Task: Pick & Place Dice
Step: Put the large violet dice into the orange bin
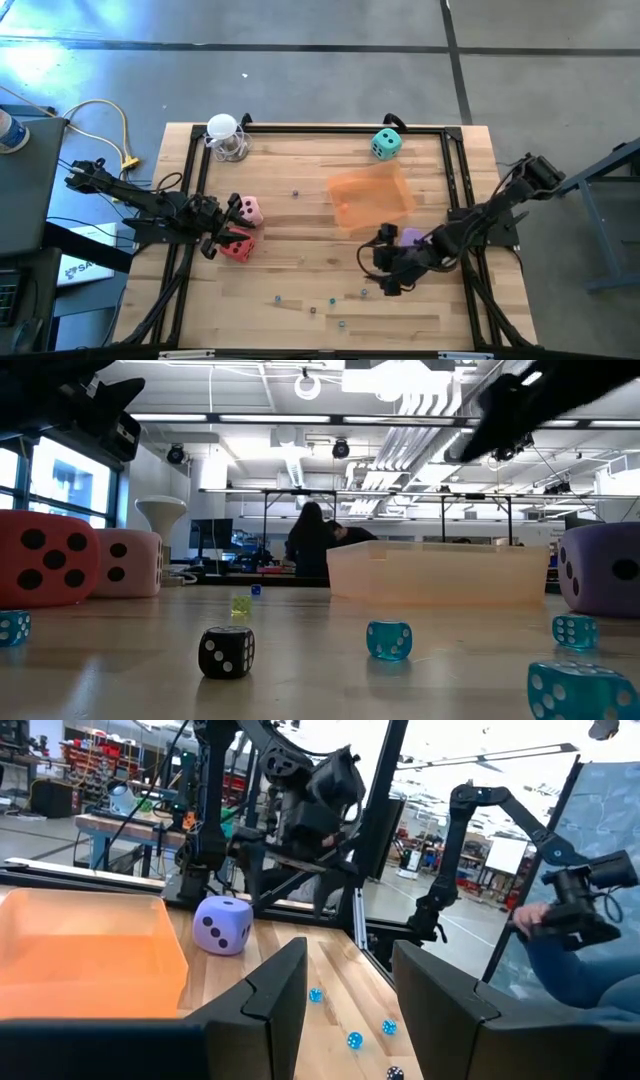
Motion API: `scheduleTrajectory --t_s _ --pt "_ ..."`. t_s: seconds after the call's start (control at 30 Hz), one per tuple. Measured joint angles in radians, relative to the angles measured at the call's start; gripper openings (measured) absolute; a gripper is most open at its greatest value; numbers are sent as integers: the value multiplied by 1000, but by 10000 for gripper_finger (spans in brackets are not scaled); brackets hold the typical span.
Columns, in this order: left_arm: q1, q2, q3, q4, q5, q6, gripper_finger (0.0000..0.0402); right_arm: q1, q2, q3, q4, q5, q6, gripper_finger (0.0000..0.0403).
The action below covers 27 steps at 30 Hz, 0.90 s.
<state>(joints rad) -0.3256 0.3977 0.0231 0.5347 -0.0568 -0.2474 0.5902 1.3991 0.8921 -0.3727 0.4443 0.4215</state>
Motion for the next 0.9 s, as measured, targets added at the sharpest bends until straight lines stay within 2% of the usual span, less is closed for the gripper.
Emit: scheduleTrajectory --t_s 0.33,0.57,0.9 --pt "0 0 0 -3 0 2 144 118 -109 1 -448 91 475 391" --pt "0 0 0 -3 0 6 144 169 -113 1 -661 108 766 391" --pt "0 0 0 -3 0 6 144 168 -111 -15 -771 100 843 391"
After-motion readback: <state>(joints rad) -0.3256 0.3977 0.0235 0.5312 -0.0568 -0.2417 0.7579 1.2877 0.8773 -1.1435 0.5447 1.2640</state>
